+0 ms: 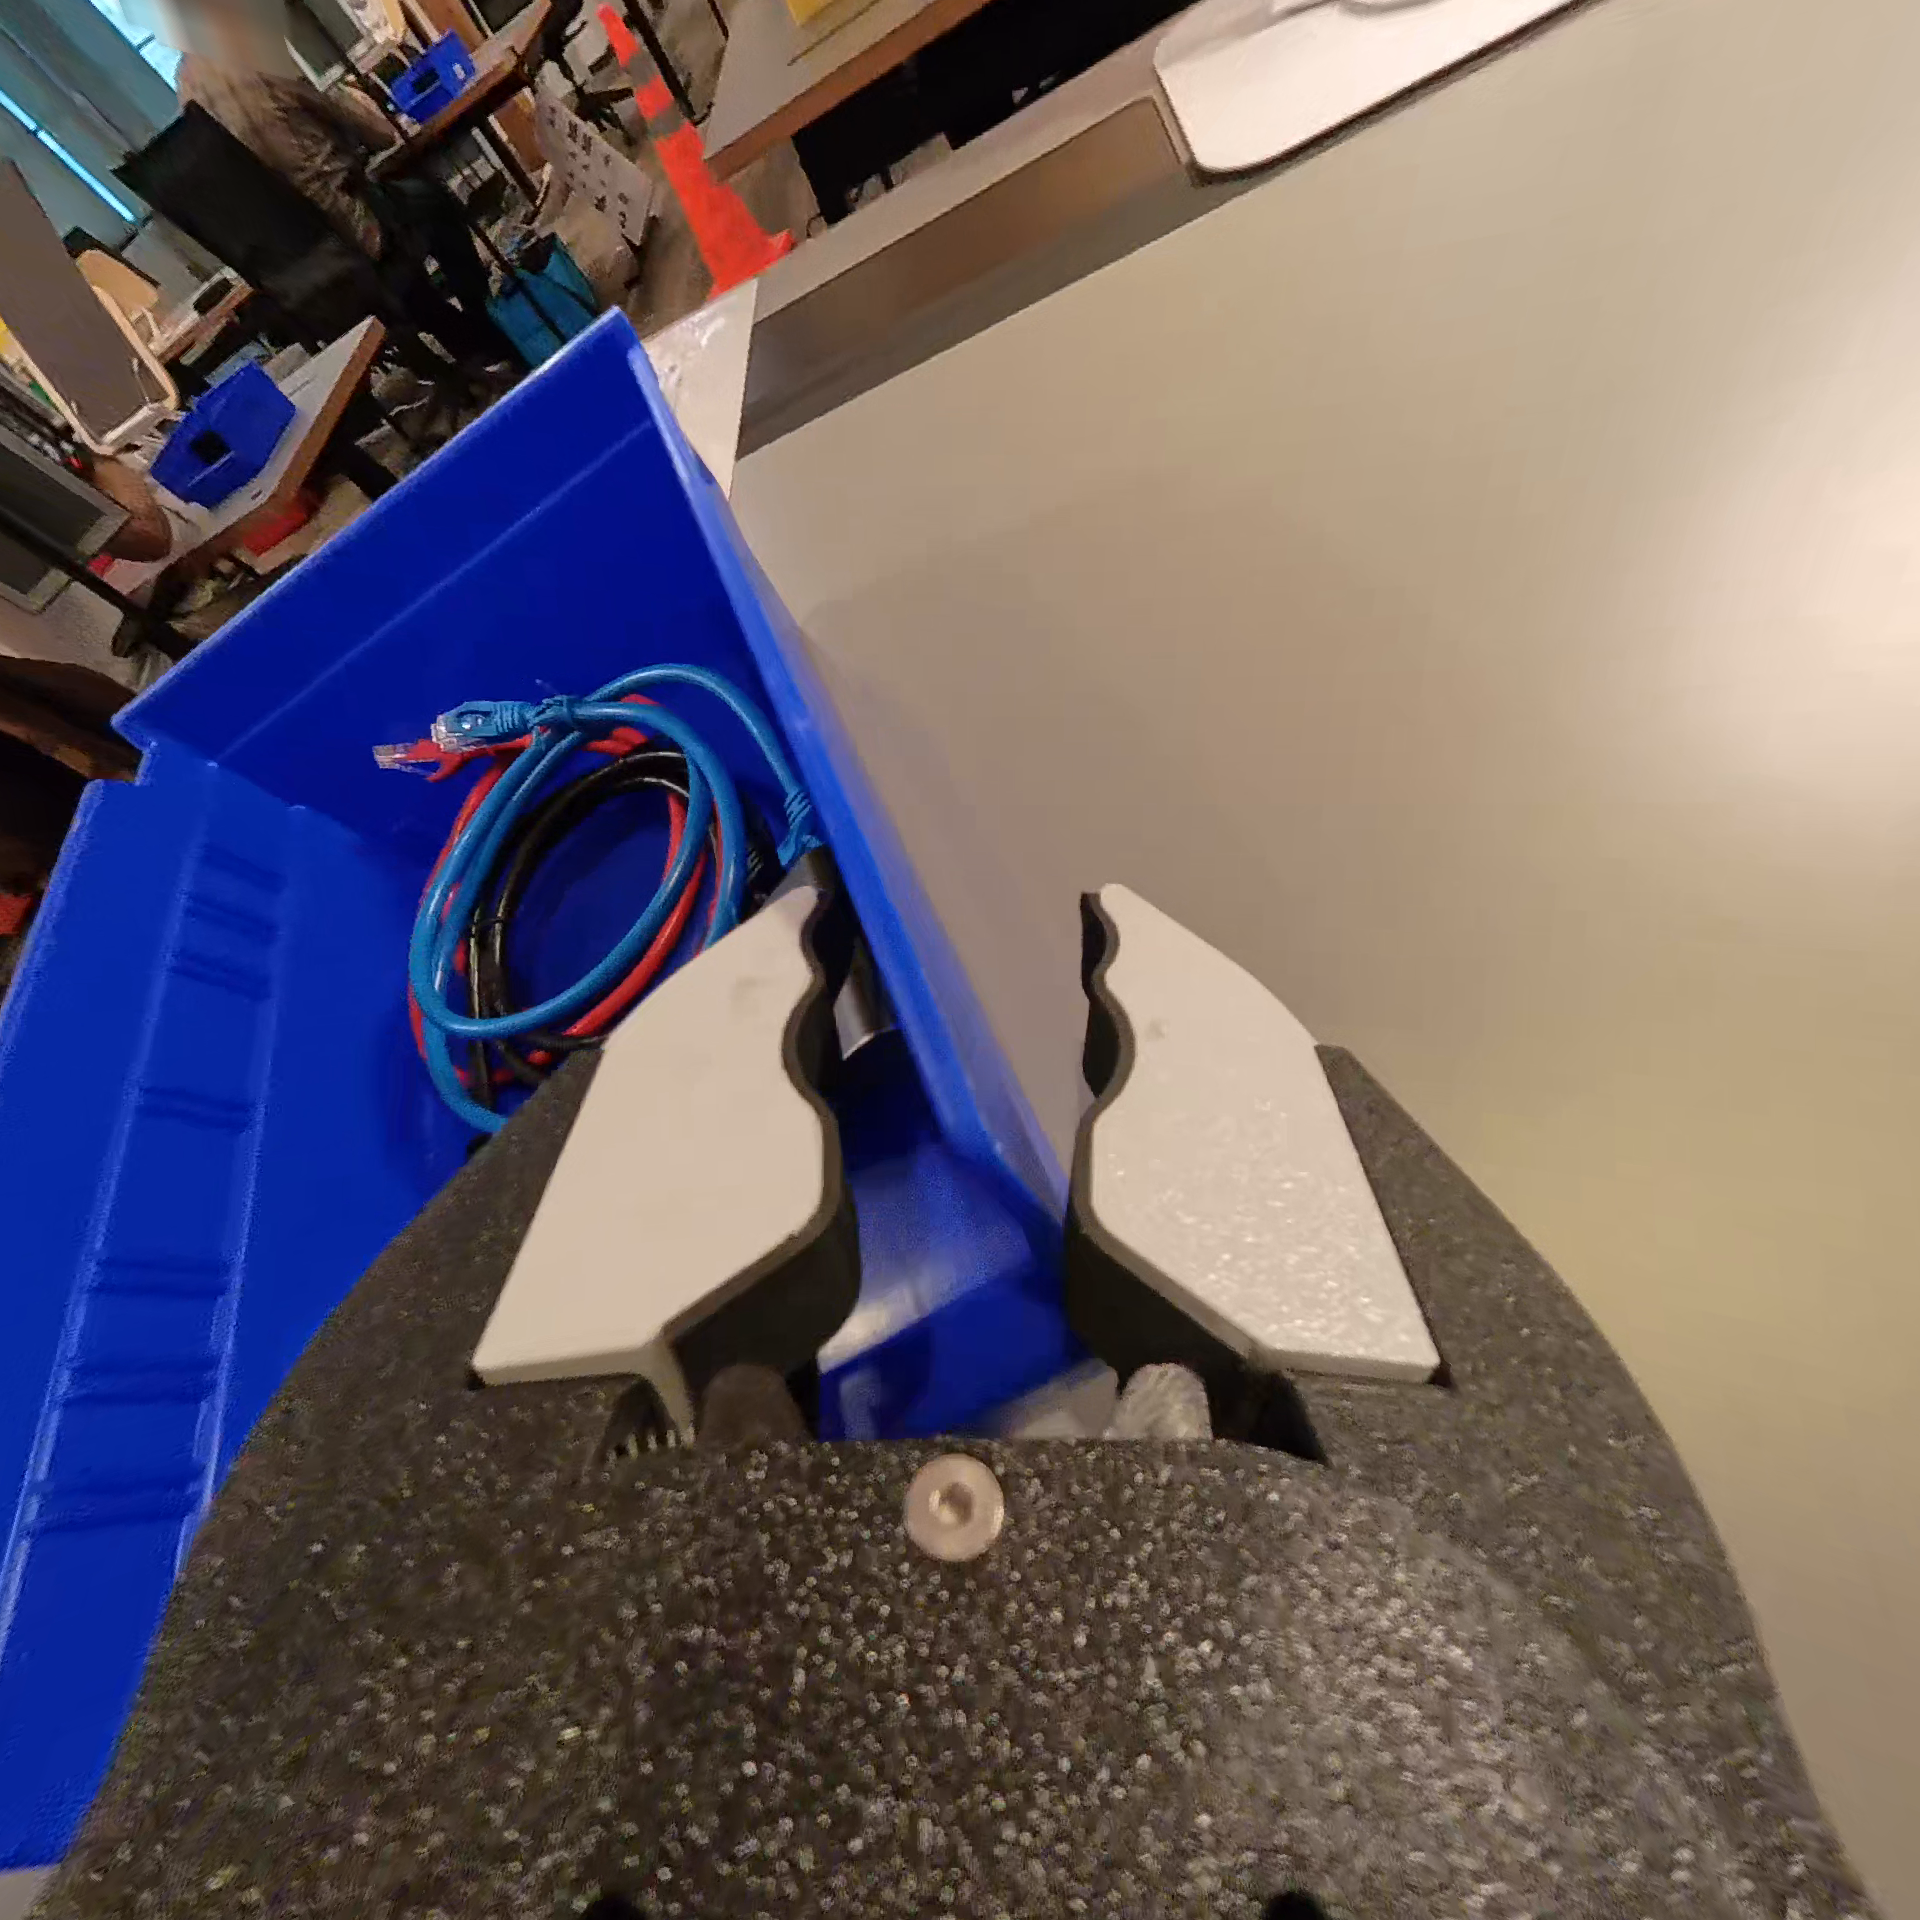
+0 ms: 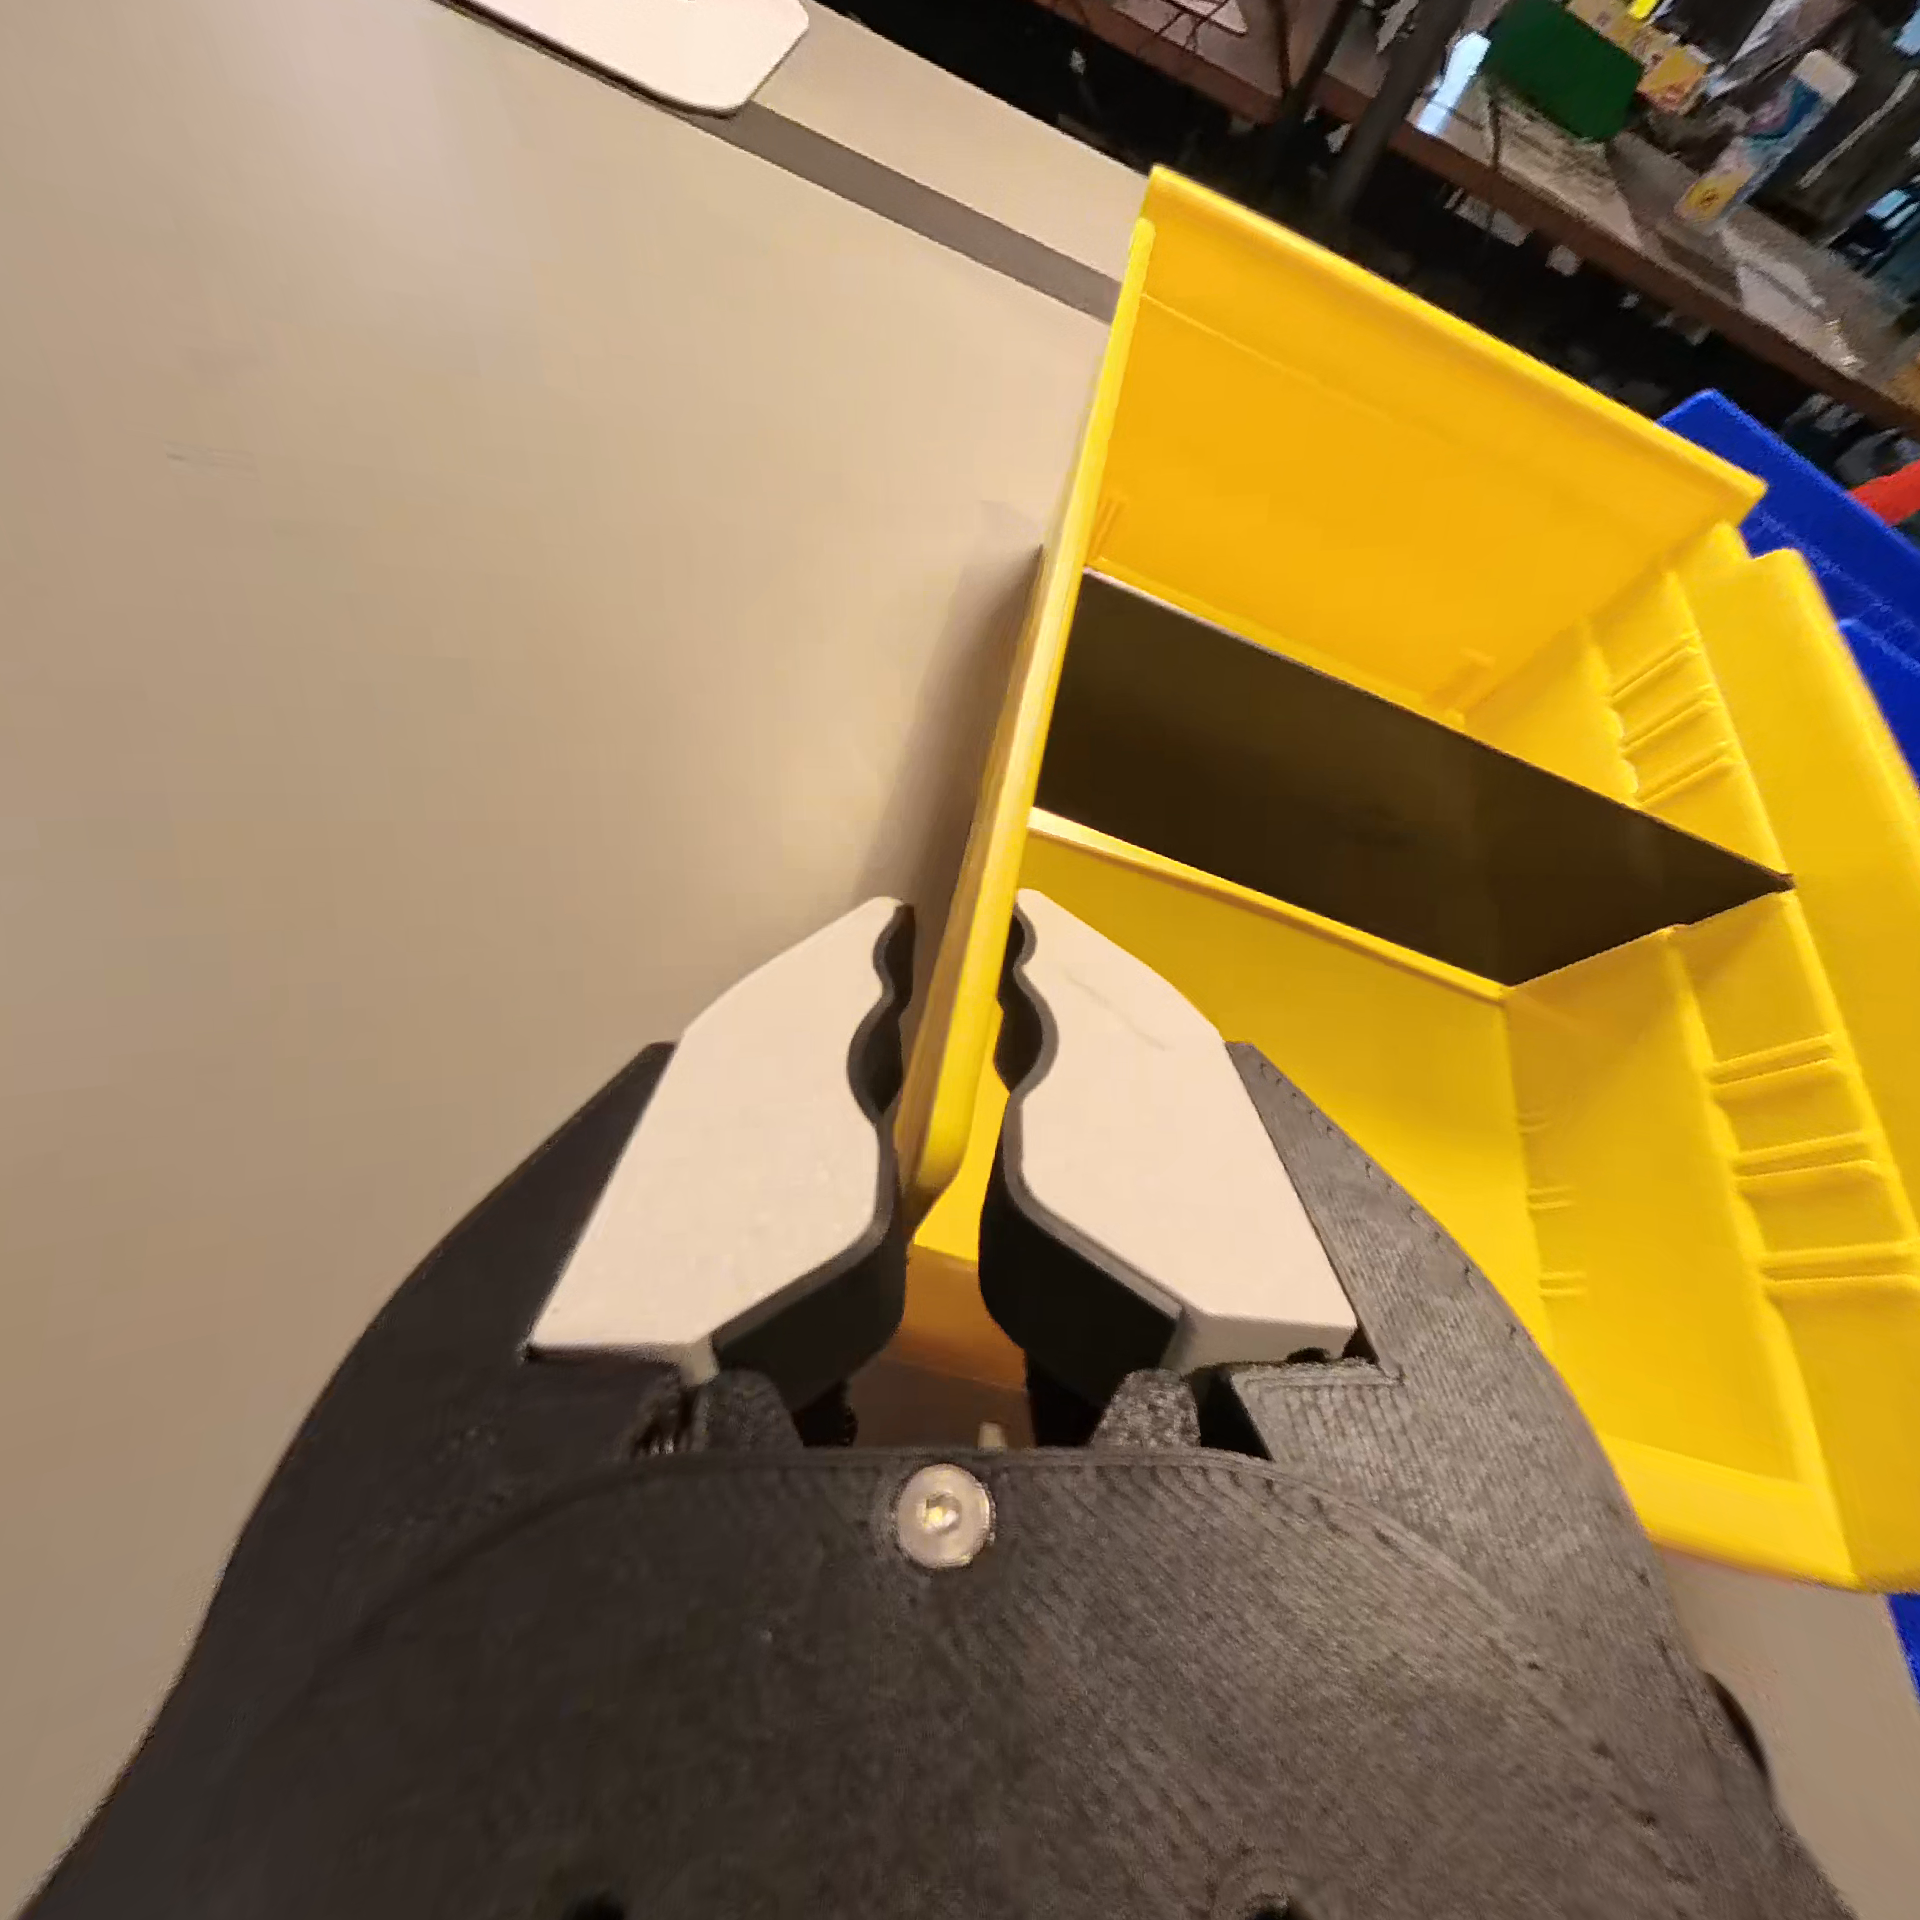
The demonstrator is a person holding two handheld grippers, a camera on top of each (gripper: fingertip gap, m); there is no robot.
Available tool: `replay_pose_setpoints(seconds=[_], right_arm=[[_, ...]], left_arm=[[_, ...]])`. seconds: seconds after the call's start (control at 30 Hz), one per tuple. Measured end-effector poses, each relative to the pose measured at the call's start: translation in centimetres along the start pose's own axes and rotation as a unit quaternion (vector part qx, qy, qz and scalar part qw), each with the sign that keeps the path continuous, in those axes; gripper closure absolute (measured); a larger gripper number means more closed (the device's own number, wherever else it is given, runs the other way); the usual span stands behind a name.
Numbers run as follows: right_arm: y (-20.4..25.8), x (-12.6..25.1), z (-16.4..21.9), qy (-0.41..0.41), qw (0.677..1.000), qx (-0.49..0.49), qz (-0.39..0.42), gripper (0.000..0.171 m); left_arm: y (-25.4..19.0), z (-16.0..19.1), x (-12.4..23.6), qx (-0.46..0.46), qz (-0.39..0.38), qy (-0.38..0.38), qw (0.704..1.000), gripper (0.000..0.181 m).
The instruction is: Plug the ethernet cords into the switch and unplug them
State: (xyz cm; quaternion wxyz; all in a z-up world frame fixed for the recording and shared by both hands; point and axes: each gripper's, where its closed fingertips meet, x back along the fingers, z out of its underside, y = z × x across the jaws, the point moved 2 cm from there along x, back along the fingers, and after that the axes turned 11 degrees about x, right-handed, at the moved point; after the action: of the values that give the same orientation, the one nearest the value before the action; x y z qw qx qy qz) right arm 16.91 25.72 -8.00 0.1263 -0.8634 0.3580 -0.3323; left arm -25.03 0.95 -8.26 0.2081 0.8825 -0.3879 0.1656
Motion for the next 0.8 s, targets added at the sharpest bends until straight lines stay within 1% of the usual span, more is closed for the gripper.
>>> replay_pose_setpoints(seconds=[0.07,0.13,0.2,0.27,0.37,0.47,0.6,0.8], right_arm=[[-0.8,-0.6,0.0,0.007,1.0,0.007,0.023,0.161],[-1.6,-0.9,0.3,0.012,0.999,0.007,0.033,0.164],[-2.2,-1.0,0.6,0.011,1.0,-0.011,0.024,0.164],[-2.8,-1.2,0.9,0.014,0.999,-0.016,0.026,0.164],[-3.6,-1.6,1.1,0.019,0.999,-0.015,0.029,0.164],[-4.4,-2.2,1.2,0.027,0.999,-0.005,0.034,0.164],[-5.5,-2.8,1.5,0.03,0.999,0.007,0.025,0.164],[-6.2,-1.8,2.6,0.032,0.999,-0.011,-0.004,0.164]], left_arm=[[0.8,0.3,-0.4,-0.011,-0.021,-0.01,1.0,0.151],[2.4,0.8,0.1,-0.026,-0.06,-0.019,0.998,0.165],[4.1,1.6,0.9,0.001,-0.057,-0.025,0.998,0.17],[5.2,2.3,1.7,0.013,-0.034,-0.03,0.999,0.171],[6.5,2.8,2.2,-0.003,-0.023,-0.042,0.999,0.172],[8.1,3.0,1.7,-0.023,-0.009,-0.049,0.998,0.171],[10.4,3.2,0.8,-0.007,0.02,-0.053,0.998,0.172],[12.3,3.3,0.0,-0.006,0.025,-0.053,0.998,0.172]])
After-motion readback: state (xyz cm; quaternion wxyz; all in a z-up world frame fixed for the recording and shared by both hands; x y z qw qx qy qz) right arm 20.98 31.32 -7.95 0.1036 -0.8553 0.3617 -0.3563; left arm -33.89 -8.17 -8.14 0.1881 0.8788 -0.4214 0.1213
